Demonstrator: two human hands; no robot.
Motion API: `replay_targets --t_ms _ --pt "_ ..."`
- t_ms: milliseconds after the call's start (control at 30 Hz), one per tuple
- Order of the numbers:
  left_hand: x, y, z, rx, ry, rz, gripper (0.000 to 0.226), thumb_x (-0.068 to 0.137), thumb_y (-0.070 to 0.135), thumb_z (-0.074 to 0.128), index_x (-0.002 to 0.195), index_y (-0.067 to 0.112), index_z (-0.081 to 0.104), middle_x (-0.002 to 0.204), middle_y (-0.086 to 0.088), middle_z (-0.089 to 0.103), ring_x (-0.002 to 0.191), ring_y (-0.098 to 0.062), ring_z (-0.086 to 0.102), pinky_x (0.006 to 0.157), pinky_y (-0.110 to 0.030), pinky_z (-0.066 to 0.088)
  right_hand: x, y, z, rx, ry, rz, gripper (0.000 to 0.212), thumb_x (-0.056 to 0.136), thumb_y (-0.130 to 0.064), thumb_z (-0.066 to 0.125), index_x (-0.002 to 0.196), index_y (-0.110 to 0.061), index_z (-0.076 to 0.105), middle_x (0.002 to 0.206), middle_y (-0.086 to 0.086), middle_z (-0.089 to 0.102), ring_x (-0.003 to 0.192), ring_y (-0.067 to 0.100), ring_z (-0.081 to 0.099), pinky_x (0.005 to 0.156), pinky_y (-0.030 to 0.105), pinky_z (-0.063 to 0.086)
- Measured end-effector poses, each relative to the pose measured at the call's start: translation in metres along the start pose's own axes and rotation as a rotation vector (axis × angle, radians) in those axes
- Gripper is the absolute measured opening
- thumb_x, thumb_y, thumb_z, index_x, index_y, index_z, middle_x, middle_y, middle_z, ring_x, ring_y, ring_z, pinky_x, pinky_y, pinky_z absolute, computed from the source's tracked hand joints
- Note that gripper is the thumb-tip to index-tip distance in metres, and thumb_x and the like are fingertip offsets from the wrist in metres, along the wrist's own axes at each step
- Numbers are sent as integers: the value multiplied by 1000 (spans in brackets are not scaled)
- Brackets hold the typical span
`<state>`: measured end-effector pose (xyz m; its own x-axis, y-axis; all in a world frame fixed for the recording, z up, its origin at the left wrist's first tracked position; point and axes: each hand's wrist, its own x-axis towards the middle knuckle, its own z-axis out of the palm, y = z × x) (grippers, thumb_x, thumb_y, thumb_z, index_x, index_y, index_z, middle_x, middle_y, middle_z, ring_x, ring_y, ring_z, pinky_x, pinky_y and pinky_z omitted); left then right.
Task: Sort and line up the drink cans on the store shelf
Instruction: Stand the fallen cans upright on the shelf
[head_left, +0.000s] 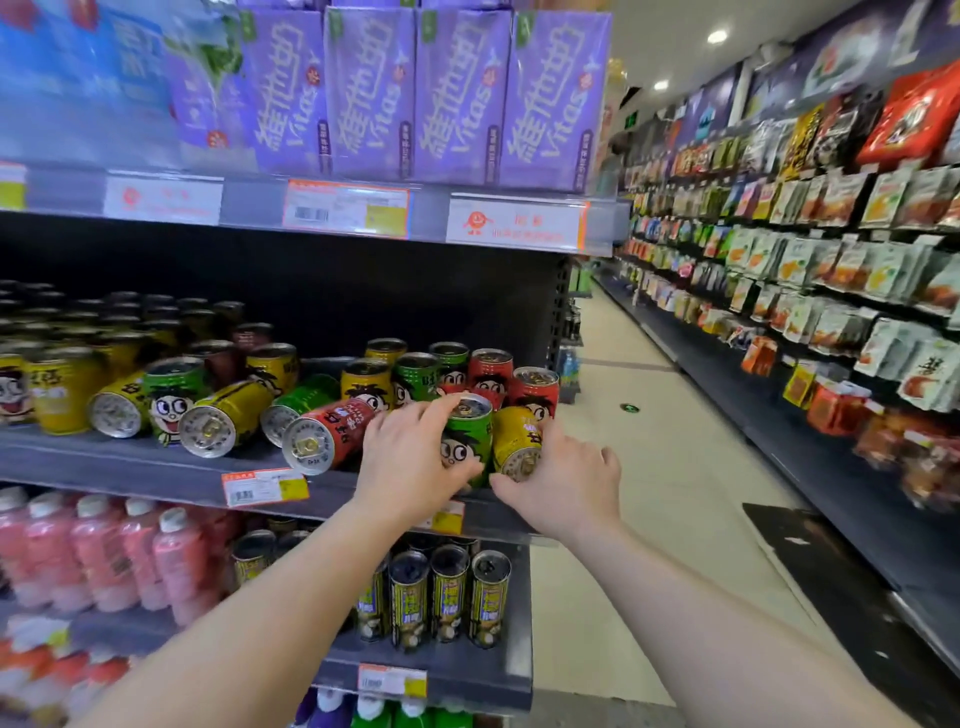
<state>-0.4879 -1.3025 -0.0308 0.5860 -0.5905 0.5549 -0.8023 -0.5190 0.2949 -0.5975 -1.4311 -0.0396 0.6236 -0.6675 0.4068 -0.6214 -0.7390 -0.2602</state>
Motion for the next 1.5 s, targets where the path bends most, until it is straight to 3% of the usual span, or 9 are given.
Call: replay_targets --t_ms 233,333,467,633,767,900,1033,1267,1500 --pt "1 -5 1 -58 13 -12 83 72 57 69 142 30 32 136 3 52 128 -19 42 110 -41 24 8 6 -9 416 119 33 47 62 -60 60 100 -34 53 91 -12 62 87 15 58 78 34 48" --pt "0 -7 0 -101 32 -42 92 70 56 71 144 24 28 134 1 52 126 -20 43 110 -40 25 17 4 -3 555 117 72 50 69 -56 62 112 -32 51 104 -10 61 97 15 58 83 37 51" --pt "1 -13 3 -87 32 -38 93 68 61 70 144 22 31 135 1 52 127 -19 43 109 -39 25 24 4 7 589 61 75 64 76 -54 62 131 -28 43 125 -6 53 113 15 53 93 40 49" --pt "6 -15 -3 -83 -74 6 102 66 60 73 147 23 24 142 -1 45 133 -21 35 111 -38 24 14 15 13 659 -86 58 81 66 -50 77 134 -33 36 124 -8 56 107 10 57 90 36 52" --pt "28 -31 -35 54 -295 42 106 66 53 76 149 22 17 151 -5 31 139 -25 25 113 -38 23 12 7 2 555 148 -5 85 67 -55 74 137 -29 36 127 -7 50 117 11 45 98 36 44" --pt "40 -44 -50 131 -307 57 95 67 54 75 145 23 31 139 -4 48 128 -24 43 104 -38 38 12 -13 -10 436 254 -163 79 69 -59 70 135 -26 41 131 -7 49 123 13 39 105 33 33" --pt "32 -50 -35 342 -298 89 91 63 74 61 138 27 39 128 2 54 121 -22 48 108 -43 28 12 -31 -8 315 289 -240 80 66 -64 68 133 -29 43 131 -8 48 122 13 37 100 29 25" --pt "25 -51 -25 478 -171 125 82 69 74 54 134 25 42 118 3 59 115 -21 51 109 -46 21 6 -18 -4 414 327 -64 90 62 -64 71 137 -29 35 135 -5 45 124 16 37 106 36 32" --pt "25 -55 -27 437 -138 144 78 68 74 54 129 26 48 111 6 61 112 -20 53 111 -47 17 -6 7 16 571 138 112 87 70 -61 68 141 -30 30 123 -11 46 113 13 48 95 42 46"
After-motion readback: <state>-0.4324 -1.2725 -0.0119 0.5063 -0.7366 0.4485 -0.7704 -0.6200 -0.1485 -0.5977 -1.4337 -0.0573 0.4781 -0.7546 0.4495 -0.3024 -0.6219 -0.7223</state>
